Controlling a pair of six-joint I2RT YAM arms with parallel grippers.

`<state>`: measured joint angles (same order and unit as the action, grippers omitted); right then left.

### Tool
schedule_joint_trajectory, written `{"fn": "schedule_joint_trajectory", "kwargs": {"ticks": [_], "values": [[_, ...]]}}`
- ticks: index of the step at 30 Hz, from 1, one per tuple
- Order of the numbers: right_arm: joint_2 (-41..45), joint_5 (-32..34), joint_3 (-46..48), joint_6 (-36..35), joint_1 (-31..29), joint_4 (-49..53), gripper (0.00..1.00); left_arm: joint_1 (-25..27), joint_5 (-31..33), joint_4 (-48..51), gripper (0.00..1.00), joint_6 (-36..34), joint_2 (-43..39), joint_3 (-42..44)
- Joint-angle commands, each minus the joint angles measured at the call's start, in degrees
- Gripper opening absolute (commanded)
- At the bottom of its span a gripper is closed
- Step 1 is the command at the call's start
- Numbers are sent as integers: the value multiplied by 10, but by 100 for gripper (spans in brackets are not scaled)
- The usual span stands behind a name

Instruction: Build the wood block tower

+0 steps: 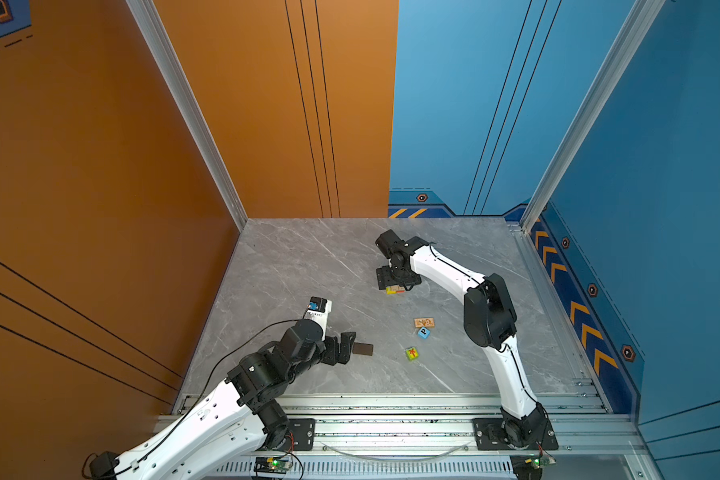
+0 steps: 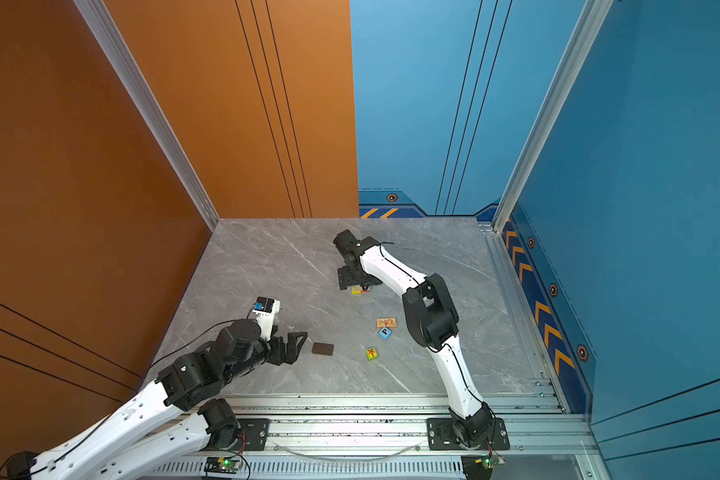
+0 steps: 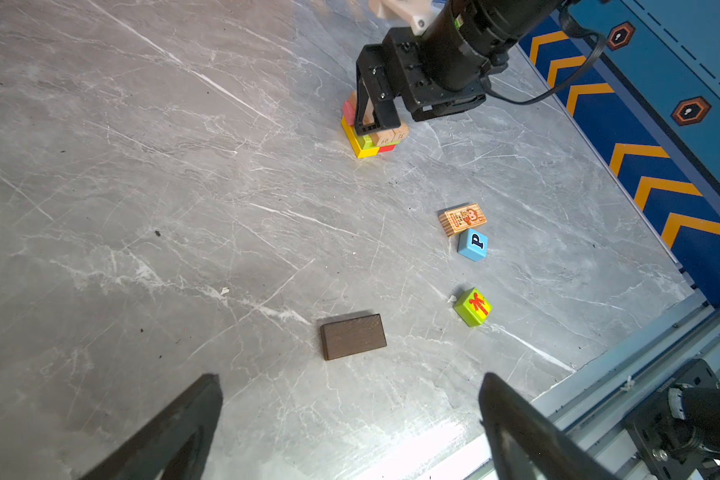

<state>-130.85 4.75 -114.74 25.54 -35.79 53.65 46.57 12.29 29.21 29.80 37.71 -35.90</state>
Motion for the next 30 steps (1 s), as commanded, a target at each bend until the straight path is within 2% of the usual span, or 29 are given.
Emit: {"fn": "schedule_joint_trajectory", "kwargs": {"ticks": [1, 17, 26, 30], "values": [[-12, 3, -9, 12, 0, 18, 91, 3, 4, 12, 98, 1, 4, 4], [-38, 11, -9, 23, 7, 17, 86, 3, 5, 11, 98, -1, 4, 4], [-50, 9, -14, 22, 13, 16, 73, 3, 5, 12, 98, -1, 7, 4], [-54, 6, -17, 23, 14, 17, 72, 3, 5, 12, 98, -1, 7, 4]]}}
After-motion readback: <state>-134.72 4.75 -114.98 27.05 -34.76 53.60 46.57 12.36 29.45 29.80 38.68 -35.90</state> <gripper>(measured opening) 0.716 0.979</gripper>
